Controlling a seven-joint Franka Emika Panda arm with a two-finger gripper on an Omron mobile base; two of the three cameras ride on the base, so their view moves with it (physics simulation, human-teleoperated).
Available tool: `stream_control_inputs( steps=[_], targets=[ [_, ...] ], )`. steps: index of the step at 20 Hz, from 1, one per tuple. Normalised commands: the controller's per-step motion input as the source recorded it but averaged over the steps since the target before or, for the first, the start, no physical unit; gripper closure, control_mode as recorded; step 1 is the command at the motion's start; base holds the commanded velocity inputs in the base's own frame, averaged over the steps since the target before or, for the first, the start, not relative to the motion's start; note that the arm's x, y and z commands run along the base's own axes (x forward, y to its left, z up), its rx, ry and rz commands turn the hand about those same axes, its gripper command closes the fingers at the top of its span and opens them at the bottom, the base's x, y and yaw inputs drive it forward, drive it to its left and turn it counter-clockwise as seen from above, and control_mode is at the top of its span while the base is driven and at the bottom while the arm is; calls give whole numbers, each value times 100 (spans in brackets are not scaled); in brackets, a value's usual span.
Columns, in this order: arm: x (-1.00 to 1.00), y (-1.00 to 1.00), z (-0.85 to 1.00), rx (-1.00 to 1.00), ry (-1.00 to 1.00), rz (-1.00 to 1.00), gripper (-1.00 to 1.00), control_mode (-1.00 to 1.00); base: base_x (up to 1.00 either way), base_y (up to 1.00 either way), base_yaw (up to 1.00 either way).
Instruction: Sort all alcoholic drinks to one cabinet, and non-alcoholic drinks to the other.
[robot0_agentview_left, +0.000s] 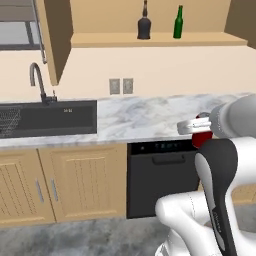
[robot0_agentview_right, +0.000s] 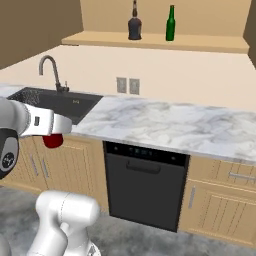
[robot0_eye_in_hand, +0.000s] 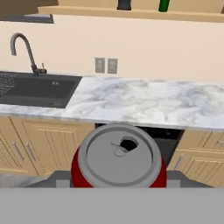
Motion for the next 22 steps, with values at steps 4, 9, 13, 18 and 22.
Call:
stream_control_inputs(
  steps=[4,9,13,18,22],
  targets=[
    [0,0,0,0,0,0,100,100,-19,30,20],
    [0,0,0,0,0,0,100,100,-21,32,19],
    [0,0,0,0,0,0,100,100,-21,33,19],
    [0,0,0,0,0,0,100,100,-19,34,19],
    [0,0,0,0,0,0,100,100,-17,34,19]
  ],
)
